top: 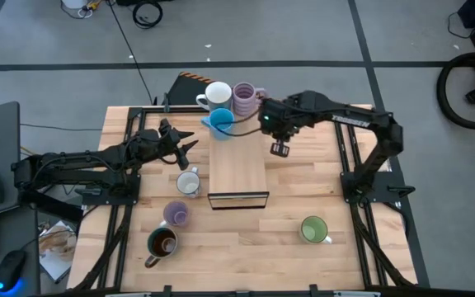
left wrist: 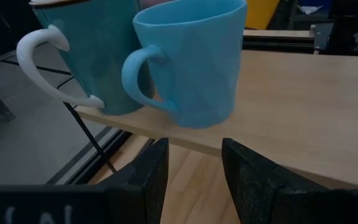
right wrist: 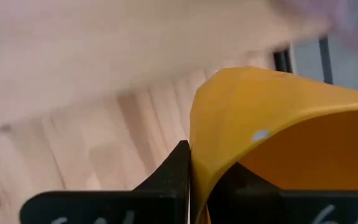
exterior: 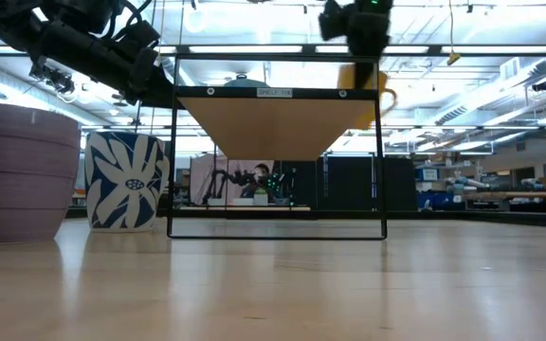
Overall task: Place coffee mugs
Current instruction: Put the yellow mug on the shelf
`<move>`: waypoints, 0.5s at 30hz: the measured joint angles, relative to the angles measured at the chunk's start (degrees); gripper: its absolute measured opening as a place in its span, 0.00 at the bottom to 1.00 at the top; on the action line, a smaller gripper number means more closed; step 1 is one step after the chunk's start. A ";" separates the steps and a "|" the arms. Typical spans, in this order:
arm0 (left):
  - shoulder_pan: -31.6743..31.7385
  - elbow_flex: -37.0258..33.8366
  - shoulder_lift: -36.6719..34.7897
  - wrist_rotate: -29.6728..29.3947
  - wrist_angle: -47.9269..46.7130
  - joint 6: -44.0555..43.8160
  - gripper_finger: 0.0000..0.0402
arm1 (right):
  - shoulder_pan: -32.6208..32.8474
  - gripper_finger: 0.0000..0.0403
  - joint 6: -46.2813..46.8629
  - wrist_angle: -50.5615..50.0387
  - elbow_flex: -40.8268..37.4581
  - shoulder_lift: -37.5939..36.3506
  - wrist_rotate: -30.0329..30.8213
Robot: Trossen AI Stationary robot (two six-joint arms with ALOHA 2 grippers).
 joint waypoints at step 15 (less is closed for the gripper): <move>0.00 0.00 -0.02 0.02 -0.53 0.00 0.39 | -1.91 0.08 -5.63 0.00 18.78 15.49 -6.65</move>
